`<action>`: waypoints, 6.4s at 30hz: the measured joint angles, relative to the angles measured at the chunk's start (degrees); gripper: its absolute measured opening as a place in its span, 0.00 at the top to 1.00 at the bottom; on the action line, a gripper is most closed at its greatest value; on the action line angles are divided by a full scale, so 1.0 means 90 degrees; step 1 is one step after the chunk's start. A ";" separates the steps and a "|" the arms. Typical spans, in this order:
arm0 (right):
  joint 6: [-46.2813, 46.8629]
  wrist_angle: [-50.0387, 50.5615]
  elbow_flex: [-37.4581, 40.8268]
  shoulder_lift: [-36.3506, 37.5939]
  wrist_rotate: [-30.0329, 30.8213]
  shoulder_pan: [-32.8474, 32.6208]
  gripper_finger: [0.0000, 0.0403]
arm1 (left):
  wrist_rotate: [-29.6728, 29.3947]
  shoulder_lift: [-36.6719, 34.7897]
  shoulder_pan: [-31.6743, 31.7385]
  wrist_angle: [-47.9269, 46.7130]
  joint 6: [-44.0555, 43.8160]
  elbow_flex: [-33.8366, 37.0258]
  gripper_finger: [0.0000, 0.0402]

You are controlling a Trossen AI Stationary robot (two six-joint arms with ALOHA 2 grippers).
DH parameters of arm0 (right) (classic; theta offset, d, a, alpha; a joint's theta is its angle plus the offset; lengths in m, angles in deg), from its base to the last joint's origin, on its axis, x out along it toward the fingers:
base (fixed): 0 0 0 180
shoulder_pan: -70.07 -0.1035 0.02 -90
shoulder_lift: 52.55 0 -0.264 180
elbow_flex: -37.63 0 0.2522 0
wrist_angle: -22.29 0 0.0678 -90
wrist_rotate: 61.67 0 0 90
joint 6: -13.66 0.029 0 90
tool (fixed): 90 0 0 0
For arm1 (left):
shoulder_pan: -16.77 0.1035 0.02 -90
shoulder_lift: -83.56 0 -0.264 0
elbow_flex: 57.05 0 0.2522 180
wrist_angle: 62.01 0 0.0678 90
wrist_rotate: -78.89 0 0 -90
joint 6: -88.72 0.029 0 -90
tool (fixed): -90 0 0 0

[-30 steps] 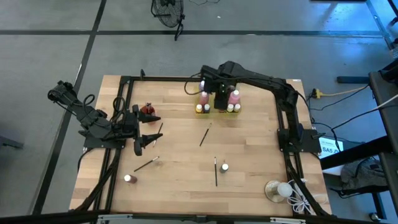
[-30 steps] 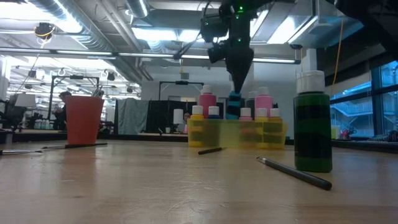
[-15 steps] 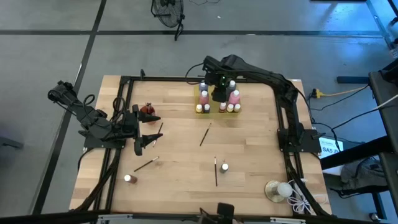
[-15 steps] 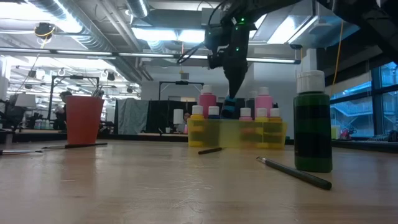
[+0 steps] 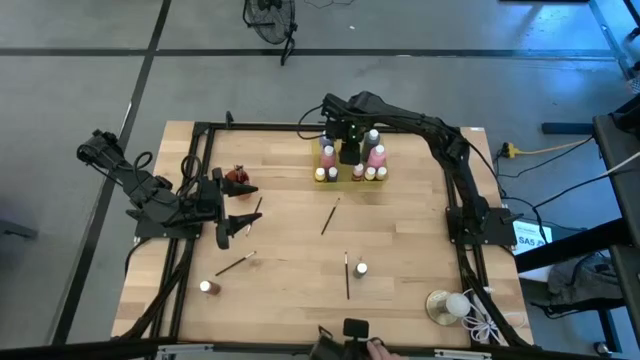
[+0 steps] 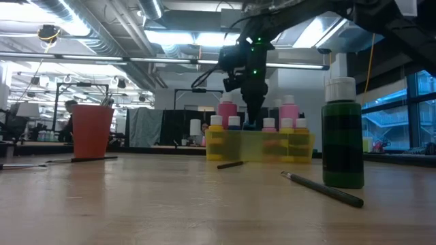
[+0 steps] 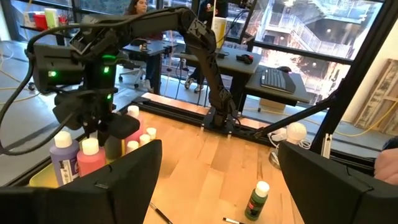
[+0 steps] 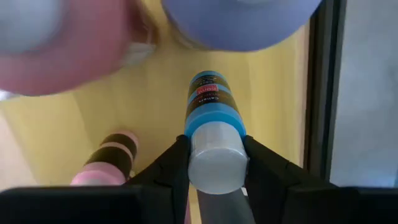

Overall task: Pick & Place Paint Supplies
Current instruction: Put the small light blue paint bottle into the yellow bin, then put the silver paint brush into the orange cup

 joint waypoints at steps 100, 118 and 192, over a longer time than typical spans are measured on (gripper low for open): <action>0.2039 0.2039 -0.0170 0.3506 -0.2203 -0.2440 0.47 | 0.3155 0.2096 0.0002 -0.4157 -0.4335 -0.0002 0.28; 0.2032 0.1862 -0.0163 0.3476 -0.2171 -0.2804 0.47 | 0.6377 0.4449 0.1524 -0.4252 -0.5175 -0.0002 0.30; 0.2372 0.1913 -0.0163 0.3474 -0.2154 -0.3722 0.46 | 0.6186 0.5743 0.2132 -0.3614 -0.3886 -0.0066 0.65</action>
